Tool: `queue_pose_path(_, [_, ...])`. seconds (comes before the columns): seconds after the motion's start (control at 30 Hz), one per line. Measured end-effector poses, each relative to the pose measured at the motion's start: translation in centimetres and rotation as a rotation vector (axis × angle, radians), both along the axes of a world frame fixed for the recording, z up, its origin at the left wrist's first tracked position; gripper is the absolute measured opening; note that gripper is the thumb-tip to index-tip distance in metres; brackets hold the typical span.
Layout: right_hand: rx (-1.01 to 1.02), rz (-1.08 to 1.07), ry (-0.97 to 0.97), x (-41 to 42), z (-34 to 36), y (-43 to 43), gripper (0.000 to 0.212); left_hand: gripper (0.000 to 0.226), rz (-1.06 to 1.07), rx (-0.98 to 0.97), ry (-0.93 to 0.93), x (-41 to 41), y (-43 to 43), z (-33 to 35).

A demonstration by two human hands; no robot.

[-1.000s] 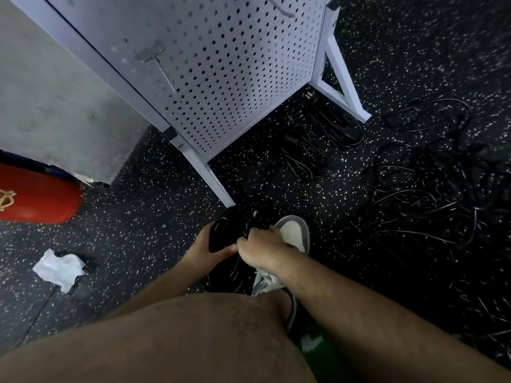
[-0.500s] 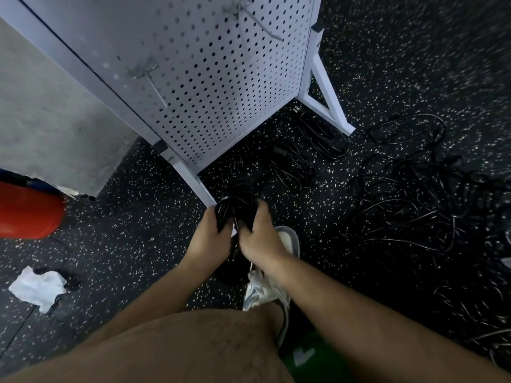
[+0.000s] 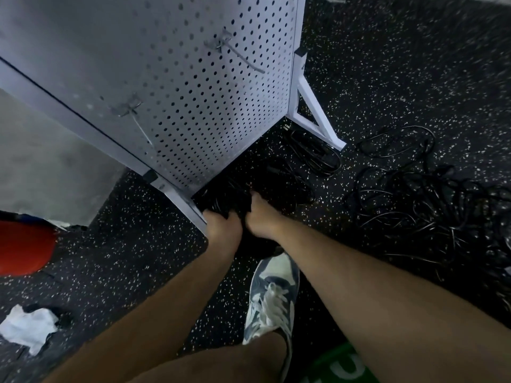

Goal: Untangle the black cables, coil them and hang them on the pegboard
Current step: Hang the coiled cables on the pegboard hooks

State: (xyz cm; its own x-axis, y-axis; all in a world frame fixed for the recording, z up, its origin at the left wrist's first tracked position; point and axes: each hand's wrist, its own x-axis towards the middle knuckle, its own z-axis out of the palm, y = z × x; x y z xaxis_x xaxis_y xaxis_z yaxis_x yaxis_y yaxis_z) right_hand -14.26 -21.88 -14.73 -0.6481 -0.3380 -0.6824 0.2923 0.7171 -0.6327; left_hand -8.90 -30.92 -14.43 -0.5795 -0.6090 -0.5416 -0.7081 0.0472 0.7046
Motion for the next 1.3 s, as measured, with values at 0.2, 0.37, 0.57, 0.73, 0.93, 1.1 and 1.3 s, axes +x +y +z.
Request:
queue_pose_path(0.2, [0.202, 0.104, 0.018, 2.1, -2.4, -0.7, 0.091, 0.082, -0.354, -0.239, -0.058, 3.3, 0.9, -1.0])
queue_pose_path(0.37, [0.251, 0.234, 0.193, 2.9, -2.7, 0.1, 0.082, 0.065, -0.899, -0.805, -0.024, 6.5, -0.1, -1.2])
queue_pose_path(0.57, [0.169, 0.26, 0.214, 3.0, -2.0, 1.6, 0.073, 0.061, -1.161, -1.036, -0.28, 4.4, -2.2, -3.1])
queue_pose_path(0.73, [0.295, 0.323, 0.355, 3.4, -1.8, 3.5, 0.038, 0.04, -1.163, -1.142, -0.238, 1.6, -3.6, -1.8])
queue_pose_path(0.93, [0.247, 0.137, 0.596, 3.9, -1.3, 3.1, 0.04, 0.024, -1.068, -1.045, -0.077, -1.4, -4.9, -0.4])
queue_pose_path(1.1, [0.148, 0.1, 0.575, 3.7, -0.9, 1.0, 0.032, 0.031, -1.019, -0.937, -0.14, -2.3, -5.4, -0.1])
queue_pose_path(1.3, [0.031, -0.036, 0.36, 2.6, -0.5, 1.3, 0.042, 0.058, -1.138, -1.026, -0.293, 0.7, -3.8, -1.0])
